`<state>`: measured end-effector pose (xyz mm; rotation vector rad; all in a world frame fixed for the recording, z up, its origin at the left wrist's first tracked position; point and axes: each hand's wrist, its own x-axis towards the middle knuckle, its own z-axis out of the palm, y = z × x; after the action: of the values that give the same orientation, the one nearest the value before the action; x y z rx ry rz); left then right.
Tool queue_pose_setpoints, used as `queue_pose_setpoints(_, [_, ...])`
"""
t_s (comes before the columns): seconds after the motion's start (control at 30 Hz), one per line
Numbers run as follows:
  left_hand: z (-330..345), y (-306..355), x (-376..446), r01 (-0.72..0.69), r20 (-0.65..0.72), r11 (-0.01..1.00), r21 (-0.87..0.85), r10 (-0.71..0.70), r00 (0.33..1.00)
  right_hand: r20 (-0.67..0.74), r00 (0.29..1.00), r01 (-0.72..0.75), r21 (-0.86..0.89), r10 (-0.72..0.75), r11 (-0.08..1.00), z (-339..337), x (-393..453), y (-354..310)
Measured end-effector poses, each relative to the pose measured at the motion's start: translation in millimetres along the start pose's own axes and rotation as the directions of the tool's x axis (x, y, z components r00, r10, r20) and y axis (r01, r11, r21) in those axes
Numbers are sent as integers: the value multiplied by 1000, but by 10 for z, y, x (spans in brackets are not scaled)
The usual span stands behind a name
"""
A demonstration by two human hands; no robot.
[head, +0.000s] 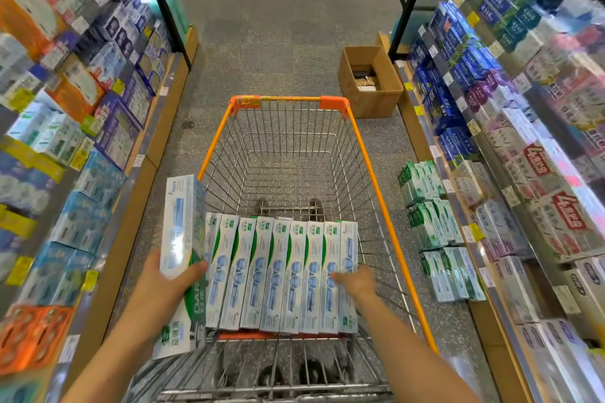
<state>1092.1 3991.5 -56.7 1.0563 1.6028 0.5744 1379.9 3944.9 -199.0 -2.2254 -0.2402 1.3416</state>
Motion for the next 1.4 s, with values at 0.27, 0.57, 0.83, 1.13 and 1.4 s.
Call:
queue_pose_setpoints(0.27, [163,72,43,-23,33,1000,0,23,999,37,977,214,-254,-212,943,-258,-294,-417])
queue_pose_setpoints(0.57, [65,127,227,-59,-70,996,-62,55,996,803,490,642,-596,-340,-482,-517,-703,-1075])
queue_pose_setpoints(0.83, [13,-98,201,-2,-102,998,-59,-4,995,770,601,421,-533,-214,-734,-654,-279,-322])
queue_pose_setpoints(1.13, [226,-192,187,19,-52,1000,-22,-20,998,687,655,384,-660,-313,-645,-403,-110,-180])
queue_pose_setpoints(1.4, [339,-209,147,-4,-16,1000,-20,4,1000,691,661,418,-662,-291,-622,-335,62,-145])
